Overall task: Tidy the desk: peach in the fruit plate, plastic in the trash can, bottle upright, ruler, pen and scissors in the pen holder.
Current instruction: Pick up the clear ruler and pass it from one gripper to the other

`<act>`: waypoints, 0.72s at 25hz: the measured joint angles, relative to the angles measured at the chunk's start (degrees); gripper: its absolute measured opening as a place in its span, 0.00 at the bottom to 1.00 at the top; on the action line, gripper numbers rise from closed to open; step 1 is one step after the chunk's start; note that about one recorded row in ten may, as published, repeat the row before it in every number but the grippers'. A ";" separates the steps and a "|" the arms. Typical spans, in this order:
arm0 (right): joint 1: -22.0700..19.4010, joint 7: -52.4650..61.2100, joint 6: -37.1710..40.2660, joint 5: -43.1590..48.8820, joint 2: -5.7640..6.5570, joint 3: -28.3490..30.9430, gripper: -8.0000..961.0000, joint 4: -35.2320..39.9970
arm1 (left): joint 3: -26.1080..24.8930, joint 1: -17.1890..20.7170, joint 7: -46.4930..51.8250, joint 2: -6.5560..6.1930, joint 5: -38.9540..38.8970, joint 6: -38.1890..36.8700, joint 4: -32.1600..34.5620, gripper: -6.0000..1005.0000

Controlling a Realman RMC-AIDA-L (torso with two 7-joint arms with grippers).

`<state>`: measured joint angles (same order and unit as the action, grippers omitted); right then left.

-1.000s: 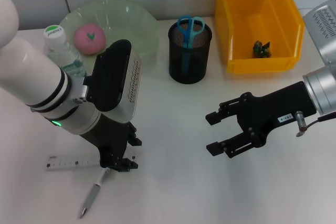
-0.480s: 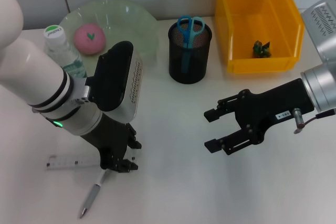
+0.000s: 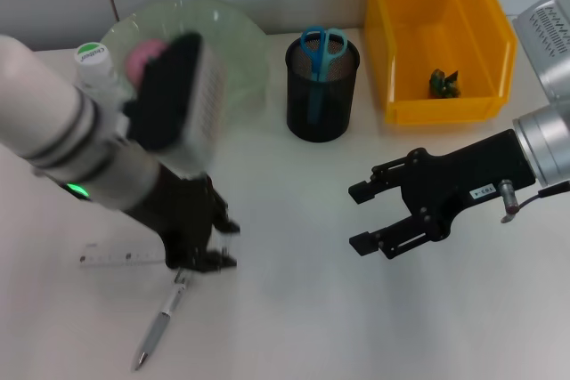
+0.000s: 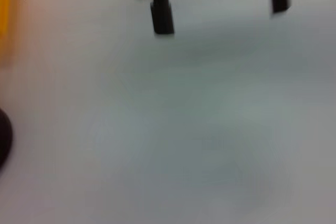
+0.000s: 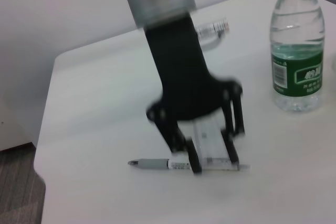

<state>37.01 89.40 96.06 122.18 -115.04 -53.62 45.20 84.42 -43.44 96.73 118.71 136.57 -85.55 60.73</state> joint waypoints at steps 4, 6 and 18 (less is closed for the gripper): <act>-0.20 1.52 0.30 0.06 0.57 0.13 0.81 0.90 | -12.69 1.76 0.84 -0.08 -4.24 -10.66 6.84 0.39; -0.58 2.05 0.57 0.12 0.94 0.78 0.81 1.42 | -19.01 2.28 2.00 -0.11 -7.99 -14.86 8.98 0.39; -4.12 3.39 2.50 1.28 2.85 5.46 0.81 1.65 | -36.73 8.75 7.36 -0.07 -43.44 -9.91 0.37 0.40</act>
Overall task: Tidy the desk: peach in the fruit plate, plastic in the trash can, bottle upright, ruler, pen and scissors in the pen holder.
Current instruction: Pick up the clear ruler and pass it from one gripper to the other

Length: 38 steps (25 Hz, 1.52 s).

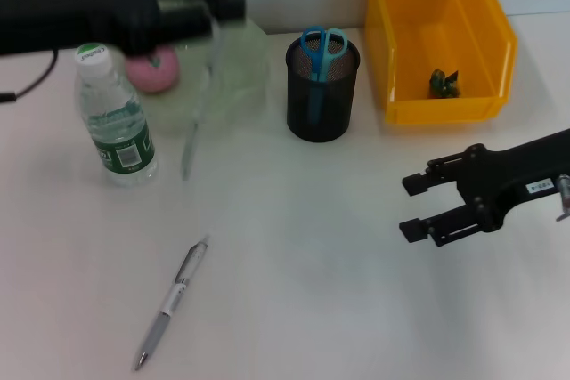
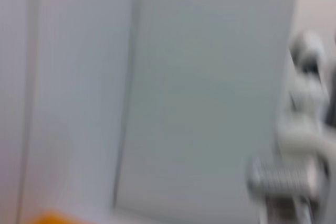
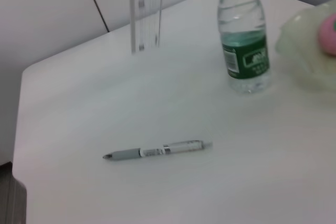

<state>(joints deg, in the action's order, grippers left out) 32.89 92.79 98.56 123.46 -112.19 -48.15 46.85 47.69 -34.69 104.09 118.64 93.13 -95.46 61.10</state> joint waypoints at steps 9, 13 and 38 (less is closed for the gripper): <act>-2.34 -0.78 1.12 0.74 0.49 2.06 0.81 -0.42 | 3.08 -1.59 -19.84 0.46 -25.87 2.92 -27.72 0.41; -3.41 -1.97 1.16 0.63 0.18 2.05 0.81 -0.49 | 10.63 -3.57 -33.42 0.52 -38.02 4.09 -38.15 0.41; -4.50 -17.98 -1.41 -7.55 -6.22 12.95 0.81 -5.42 | 38.36 -4.27 -58.55 0.53 -67.77 11.88 -45.32 0.43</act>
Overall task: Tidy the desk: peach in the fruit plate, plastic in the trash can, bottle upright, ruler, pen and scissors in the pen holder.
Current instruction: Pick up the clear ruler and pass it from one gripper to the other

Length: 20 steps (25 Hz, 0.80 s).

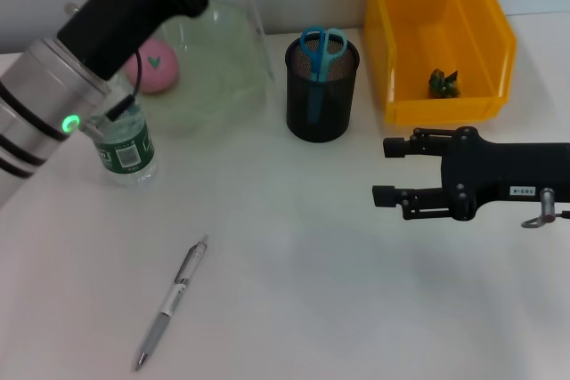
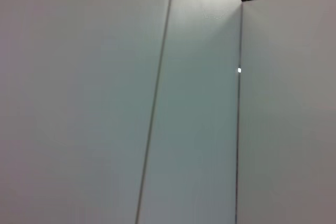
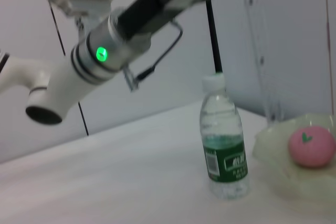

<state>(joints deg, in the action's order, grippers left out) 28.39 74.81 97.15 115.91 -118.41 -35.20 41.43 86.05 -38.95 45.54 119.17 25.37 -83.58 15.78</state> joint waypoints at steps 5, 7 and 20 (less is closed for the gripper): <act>-0.24 -2.01 -0.52 -2.51 -0.40 -0.17 0.80 -2.35 | 4.49 2.56 -4.44 0.00 -1.23 0.44 2.19 0.44; -0.20 -3.08 -1.04 -3.00 -0.46 -0.06 0.80 -3.72 | 6.74 3.37 -7.06 0.01 -3.41 0.79 2.18 0.44; -1.49 -17.84 -5.54 -13.46 -0.86 -0.06 0.80 -15.01 | 33.69 11.75 -23.64 -0.01 -32.47 10.85 10.94 0.45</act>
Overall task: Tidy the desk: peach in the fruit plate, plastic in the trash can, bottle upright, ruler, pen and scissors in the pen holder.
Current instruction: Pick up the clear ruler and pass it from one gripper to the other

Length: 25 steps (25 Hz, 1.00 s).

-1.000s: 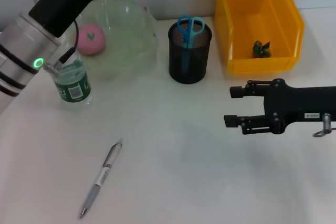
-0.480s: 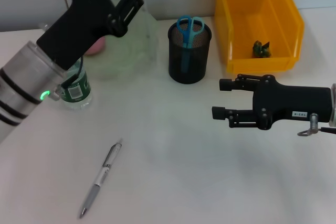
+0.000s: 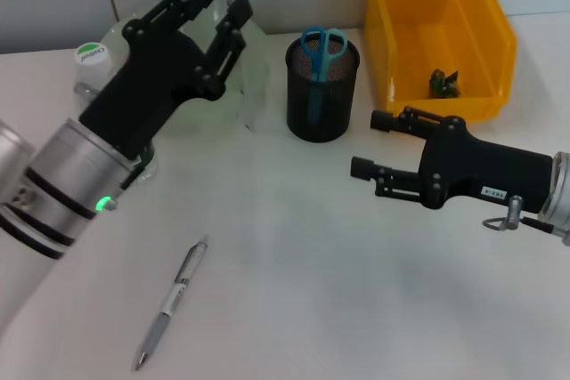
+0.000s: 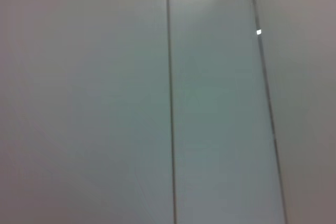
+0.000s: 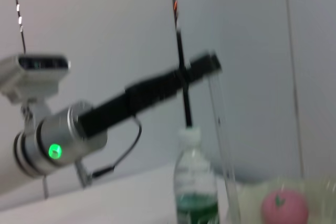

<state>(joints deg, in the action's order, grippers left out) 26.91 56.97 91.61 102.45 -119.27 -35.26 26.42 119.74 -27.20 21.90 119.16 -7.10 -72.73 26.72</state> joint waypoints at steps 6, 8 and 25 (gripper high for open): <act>0.57 -13.00 -1.35 -9.16 -0.23 -0.14 0.80 -9.89 | 8.54 1.97 -8.65 0.02 -10.29 6.02 7.04 0.45; 1.78 -17.54 -2.62 -12.55 -0.30 -0.14 0.80 -14.15 | 12.07 2.02 -12.86 0.02 -15.24 7.37 9.33 0.46; 12.93 -34.68 -8.85 -22.41 -0.61 3.07 0.80 -32.81 | 22.82 -1.45 -24.23 0.01 -31.93 9.73 14.44 0.47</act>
<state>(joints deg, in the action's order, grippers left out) 39.84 22.28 82.76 80.04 -119.88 -32.19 -6.39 142.56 -28.65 -2.34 119.18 -39.03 -63.00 41.16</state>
